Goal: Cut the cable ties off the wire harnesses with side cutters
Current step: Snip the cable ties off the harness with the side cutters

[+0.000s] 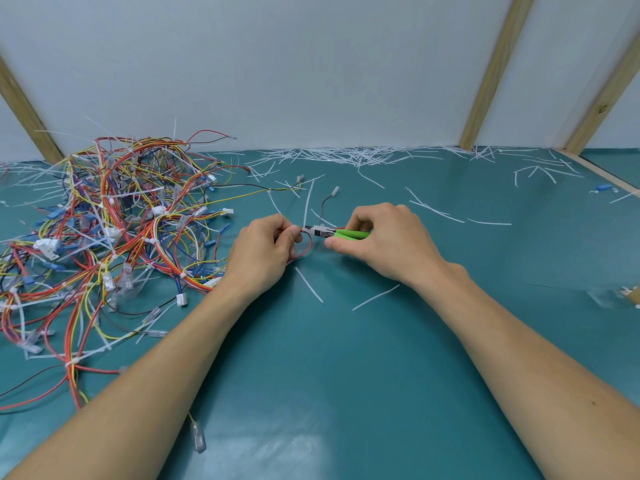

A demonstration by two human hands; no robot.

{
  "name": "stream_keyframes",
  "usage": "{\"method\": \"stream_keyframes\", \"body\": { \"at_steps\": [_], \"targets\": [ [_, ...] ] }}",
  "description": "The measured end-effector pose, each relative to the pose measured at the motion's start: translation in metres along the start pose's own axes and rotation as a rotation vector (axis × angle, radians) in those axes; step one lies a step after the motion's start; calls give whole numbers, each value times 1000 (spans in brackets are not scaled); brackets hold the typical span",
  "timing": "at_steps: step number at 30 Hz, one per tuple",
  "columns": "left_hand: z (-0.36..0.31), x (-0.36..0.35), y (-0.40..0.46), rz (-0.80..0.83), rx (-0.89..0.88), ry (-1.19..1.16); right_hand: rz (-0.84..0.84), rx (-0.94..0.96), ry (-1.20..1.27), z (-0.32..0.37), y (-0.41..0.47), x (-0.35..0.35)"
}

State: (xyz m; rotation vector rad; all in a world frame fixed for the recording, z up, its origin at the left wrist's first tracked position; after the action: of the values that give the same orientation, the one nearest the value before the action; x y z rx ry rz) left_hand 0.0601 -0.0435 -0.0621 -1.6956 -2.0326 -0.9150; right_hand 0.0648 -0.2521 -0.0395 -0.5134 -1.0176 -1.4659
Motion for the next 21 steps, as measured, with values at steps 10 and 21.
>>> {"method": "stream_keyframes", "body": {
  "at_steps": [10,21],
  "targets": [
    [1,0,1,9,-5,-4,2,-5,-14,3,-1,2],
    [-1,1,0,10,-12,-43,-119,-68,25,1,2,-5]
  ]
}}
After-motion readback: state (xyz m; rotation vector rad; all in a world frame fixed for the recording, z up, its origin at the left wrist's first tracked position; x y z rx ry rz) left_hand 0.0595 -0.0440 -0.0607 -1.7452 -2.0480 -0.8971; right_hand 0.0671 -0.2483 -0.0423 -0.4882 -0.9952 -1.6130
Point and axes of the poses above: each hand's wrist, its own y-axis towards the middle knuckle, its own x-axis out of the back of the hand, z = x × y, the point moved 1 cm from there along y, towards the middle knuckle, and after that the axes turned 3 degrees about -z, right-handed, at the moved point
